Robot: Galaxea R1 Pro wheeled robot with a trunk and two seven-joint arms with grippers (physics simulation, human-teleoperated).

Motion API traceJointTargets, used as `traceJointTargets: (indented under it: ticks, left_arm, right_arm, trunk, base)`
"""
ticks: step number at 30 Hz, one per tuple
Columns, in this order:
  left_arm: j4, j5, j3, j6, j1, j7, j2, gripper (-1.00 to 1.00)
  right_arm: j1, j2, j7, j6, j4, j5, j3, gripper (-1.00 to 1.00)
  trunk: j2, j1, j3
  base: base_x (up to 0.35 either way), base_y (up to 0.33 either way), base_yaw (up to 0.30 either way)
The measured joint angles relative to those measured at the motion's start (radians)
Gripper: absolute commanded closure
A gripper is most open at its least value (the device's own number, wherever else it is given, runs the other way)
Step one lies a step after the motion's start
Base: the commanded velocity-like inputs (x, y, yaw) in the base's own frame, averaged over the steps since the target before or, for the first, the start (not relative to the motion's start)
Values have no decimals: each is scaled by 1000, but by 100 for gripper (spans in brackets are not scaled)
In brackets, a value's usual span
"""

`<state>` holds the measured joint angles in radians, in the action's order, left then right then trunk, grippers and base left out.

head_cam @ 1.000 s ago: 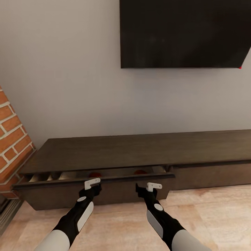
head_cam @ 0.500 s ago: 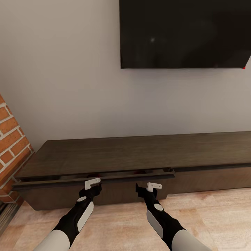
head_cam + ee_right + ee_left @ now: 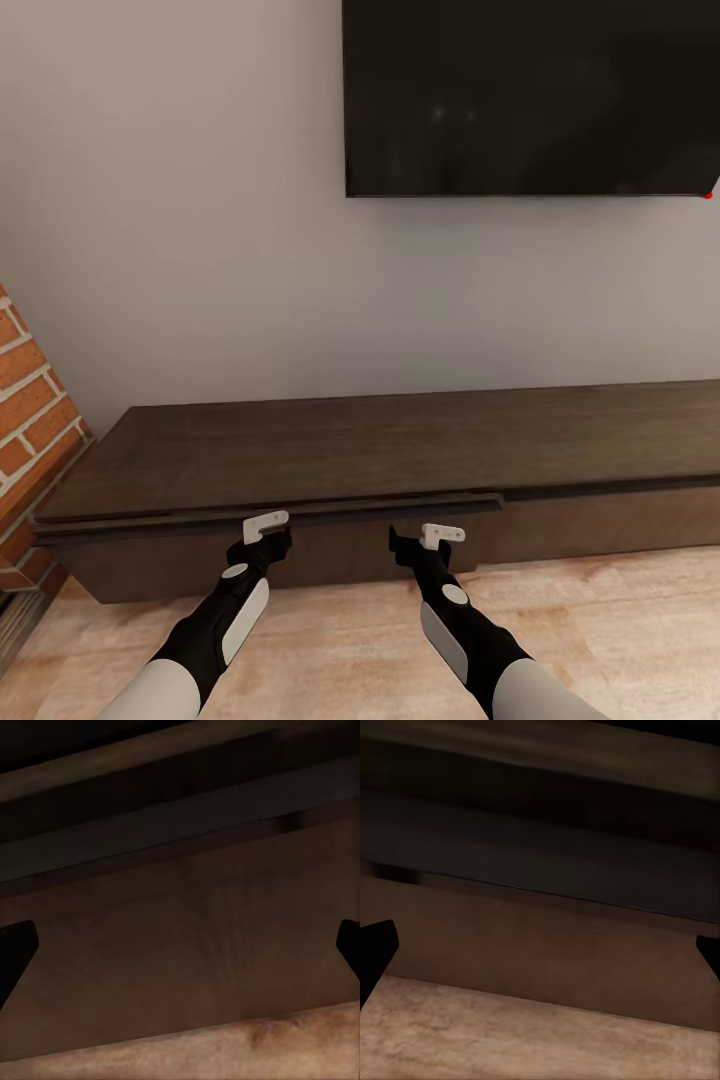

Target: Place each of the two pumpkins and all three candles from the living room inside a cabinet in the living room (use any cabinet), then make sure every cabinet is closed, and position the cauldron so it is next to a table in the living room.

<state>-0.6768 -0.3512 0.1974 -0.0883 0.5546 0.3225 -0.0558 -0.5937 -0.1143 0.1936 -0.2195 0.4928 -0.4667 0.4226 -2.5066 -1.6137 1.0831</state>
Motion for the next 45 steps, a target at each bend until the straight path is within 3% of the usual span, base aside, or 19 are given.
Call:
traceJointTargets:
  ticks: [20,45]
  left_arm:
    - [-1,4,0,0,0,0,0,-100]
    - [2,-5,0,0,0,0,0,-100]
  right_arm:
    - [0,0,0,0,0,0,0,-100]
    - [0,0,-1,0,0,0,0,-100]
  trunk:
    - [0,0,0]
    - [0,0,0]
  base:
    - [-94,0,0]
    - [108,0,0]
